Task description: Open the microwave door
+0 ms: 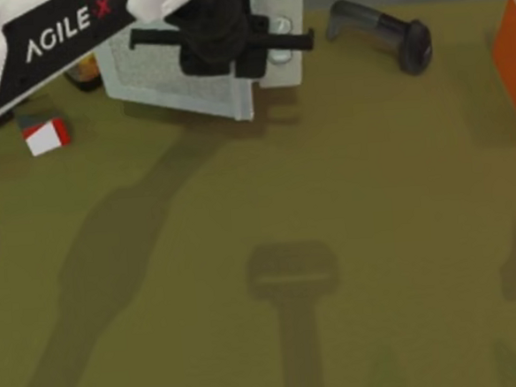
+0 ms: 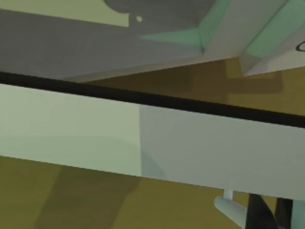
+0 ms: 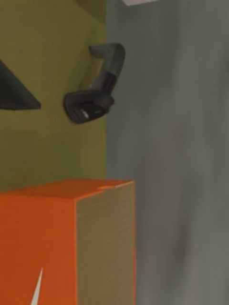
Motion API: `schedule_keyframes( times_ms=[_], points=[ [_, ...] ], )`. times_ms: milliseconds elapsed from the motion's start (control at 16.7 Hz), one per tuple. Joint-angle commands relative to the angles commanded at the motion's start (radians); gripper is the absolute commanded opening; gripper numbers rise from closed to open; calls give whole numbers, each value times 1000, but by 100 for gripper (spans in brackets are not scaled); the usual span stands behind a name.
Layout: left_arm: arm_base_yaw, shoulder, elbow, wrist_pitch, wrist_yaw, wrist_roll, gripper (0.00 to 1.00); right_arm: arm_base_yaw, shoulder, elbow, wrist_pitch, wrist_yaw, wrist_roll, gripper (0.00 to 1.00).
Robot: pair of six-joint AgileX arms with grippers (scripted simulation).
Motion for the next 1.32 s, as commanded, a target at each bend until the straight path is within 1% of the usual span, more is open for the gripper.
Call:
schedule_keyframes(
  times_ms=[420, 540, 840, 1320],
  points=[
    [-7, 2, -6, 2, 6, -1, 0, 0, 0, 0, 0, 0, 0, 100],
    [-1, -20, -40, 16, 16, 25, 0, 0, 0, 0, 0, 0, 0, 100],
    [20, -96, -148, 69, 60, 109, 0, 0, 0, 0, 0, 0, 0, 100],
    [21, -100, -155, 72, 63, 115, 0, 0, 0, 0, 0, 0, 0, 100]
  ],
)
